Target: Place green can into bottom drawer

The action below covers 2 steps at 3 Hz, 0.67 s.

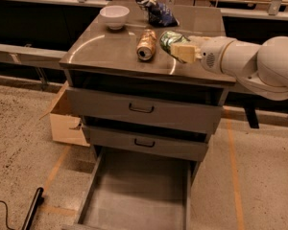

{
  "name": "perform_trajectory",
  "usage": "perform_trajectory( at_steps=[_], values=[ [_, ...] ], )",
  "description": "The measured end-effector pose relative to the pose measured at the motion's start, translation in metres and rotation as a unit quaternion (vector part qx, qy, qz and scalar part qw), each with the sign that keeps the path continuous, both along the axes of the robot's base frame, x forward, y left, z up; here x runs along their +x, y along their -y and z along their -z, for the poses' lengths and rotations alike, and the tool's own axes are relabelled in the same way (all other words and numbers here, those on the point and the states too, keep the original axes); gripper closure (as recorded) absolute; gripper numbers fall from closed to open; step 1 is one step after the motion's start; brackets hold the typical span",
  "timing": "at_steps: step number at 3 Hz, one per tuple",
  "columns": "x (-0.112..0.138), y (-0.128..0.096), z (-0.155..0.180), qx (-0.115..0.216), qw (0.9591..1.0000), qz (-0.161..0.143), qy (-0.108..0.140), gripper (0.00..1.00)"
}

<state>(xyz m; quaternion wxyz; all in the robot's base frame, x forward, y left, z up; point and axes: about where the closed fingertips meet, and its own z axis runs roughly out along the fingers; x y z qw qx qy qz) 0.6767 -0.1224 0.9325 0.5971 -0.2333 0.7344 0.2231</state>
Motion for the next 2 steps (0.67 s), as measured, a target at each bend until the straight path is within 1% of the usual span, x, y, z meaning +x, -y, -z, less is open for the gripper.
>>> perform_trajectory(
  at_steps=[1,2],
  values=[
    [-0.0104,-0.007,-0.005,0.006,0.9999,-0.015,0.001,1.0],
    [-0.0103,-0.0071,-0.005,0.006,0.9999,-0.015,0.001,1.0]
  ],
)
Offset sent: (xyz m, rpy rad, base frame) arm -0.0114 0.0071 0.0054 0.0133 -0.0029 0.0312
